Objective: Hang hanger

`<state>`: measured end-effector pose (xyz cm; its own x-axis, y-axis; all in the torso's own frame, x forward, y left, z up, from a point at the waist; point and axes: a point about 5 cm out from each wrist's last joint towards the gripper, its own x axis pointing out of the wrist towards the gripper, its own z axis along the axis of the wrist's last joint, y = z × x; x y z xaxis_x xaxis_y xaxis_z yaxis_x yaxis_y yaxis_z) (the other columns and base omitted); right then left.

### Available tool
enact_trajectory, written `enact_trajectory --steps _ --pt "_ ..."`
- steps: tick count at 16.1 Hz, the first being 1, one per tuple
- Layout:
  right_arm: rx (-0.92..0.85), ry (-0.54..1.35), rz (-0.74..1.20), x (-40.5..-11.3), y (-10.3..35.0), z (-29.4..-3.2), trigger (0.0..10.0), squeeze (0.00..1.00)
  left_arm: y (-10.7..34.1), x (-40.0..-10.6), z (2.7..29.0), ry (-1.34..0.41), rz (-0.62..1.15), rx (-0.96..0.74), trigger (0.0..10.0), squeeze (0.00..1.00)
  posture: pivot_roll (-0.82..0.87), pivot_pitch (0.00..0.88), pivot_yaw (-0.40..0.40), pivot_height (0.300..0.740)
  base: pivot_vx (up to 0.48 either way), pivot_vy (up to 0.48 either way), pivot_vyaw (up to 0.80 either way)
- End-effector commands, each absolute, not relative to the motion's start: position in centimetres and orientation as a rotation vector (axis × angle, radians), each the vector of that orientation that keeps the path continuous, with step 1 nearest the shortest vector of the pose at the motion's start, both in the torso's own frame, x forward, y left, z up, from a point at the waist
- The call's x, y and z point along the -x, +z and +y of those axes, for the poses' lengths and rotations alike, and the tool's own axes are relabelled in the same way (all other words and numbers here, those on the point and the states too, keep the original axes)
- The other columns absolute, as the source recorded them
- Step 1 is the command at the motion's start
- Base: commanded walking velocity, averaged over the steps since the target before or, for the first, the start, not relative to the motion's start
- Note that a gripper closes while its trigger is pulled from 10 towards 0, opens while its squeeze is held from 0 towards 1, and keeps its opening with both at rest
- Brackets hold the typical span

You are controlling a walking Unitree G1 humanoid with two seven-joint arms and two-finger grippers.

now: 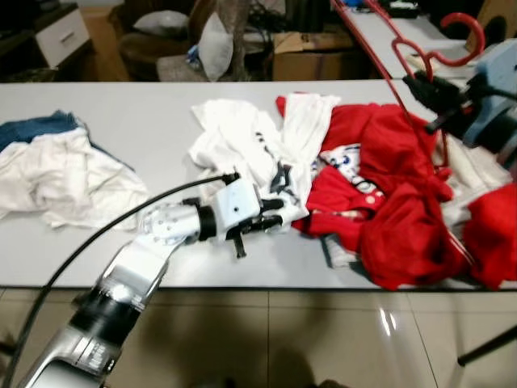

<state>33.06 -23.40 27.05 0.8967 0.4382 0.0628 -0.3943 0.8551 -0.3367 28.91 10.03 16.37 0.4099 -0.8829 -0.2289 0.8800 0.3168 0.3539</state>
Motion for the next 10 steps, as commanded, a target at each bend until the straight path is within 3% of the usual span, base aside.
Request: enact_trajectory --steps 1,2,3,7,8,9,10 --pt "0.305 0.416 -0.129 -32.7 27.1 -22.8 10.0 0.0 18.1 -28.6 10.3 -1.147 -0.048 -0.398 10.0 1.0 -0.11 0.0 0.07 0.74 0.0 0.0 0.0" --pt "0.256 0.416 -0.1 -32.0 26.3 -21.3 10.0 0.0 20.4 -27.6 10.5 -1.146 -0.097 -0.227 10.0 1.0 -0.11 0.0 0.07 0.74 0.0 0.0 0.0" --pt "0.221 0.415 -0.1 -31.5 26.1 -20.4 10.0 0.0 21.2 -27.1 10.8 -1.161 -0.111 -0.198 10.0 1.0 -0.11 0.0 0.067 0.74 0.0 0.0 0.0" --pt "0.088 0.374 -0.118 -29.5 25.1 -17.1 10.0 0.0 21.8 -26.6 12.4 -1.065 -0.116 -0.196 10.0 1.0 -0.11 0.0 0.053 0.74 0.0 0.0 0.0" --pt "0.142 0.4 -0.059 -29.1 24.2 -15.9 10.0 0.0 22.5 -26.8 12.6 -0.996 -0.152 -0.221 10.0 1.0 -0.1 0.0 0.058 0.74 0.0 0.0 0.0" --pt "0.178 0.412 -0.045 -29.0 24.0 -15.6 10.0 0.0 22.7 -27.1 12.6 -0.957 -0.17 -0.236 10.0 0.73 -0.1 0.0 0.058 0.74 0.0 0.0 0.0" --pt "0.253 0.429 0.001 -28.5 24.1 -15.1 10.0 0.0 23.3 -28.2 13.6 -0.765 -0.204 -0.209 10.0 0.4 -0.1 0.0 0.05 0.74 0.0 0.0 0.0"
